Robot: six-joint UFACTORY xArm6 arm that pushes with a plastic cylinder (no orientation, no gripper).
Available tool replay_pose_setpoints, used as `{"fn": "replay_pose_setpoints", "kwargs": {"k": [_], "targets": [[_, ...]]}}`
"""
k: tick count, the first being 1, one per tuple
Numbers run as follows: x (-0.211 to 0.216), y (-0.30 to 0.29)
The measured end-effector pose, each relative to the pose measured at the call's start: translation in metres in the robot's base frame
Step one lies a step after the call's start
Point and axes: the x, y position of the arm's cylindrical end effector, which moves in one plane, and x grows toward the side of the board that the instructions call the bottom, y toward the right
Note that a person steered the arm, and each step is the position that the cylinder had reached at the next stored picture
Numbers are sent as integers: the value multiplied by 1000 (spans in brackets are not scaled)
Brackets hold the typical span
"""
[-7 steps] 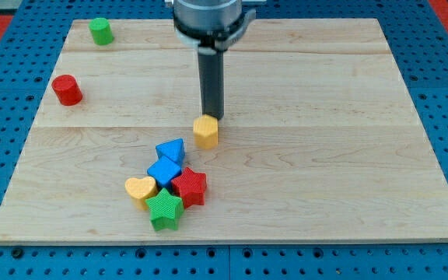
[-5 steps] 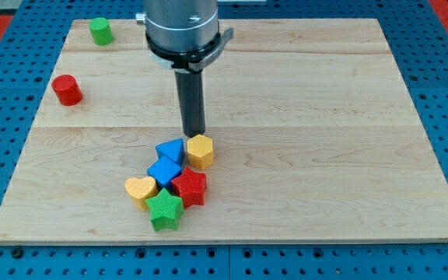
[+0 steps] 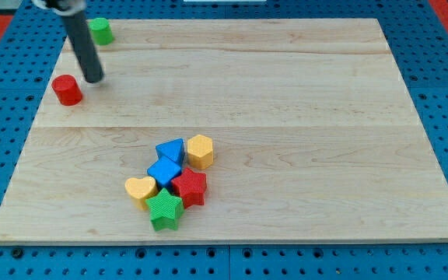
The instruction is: Push the red circle into the blue triangle
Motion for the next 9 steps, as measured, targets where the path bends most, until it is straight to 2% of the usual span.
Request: {"fn": "replay_pose_setpoints", "kwargs": {"k": [1, 2, 5, 7, 8, 9], "targets": [[-18, -64], [3, -64], [81, 33], [118, 141], [92, 134], [-7, 129]]}}
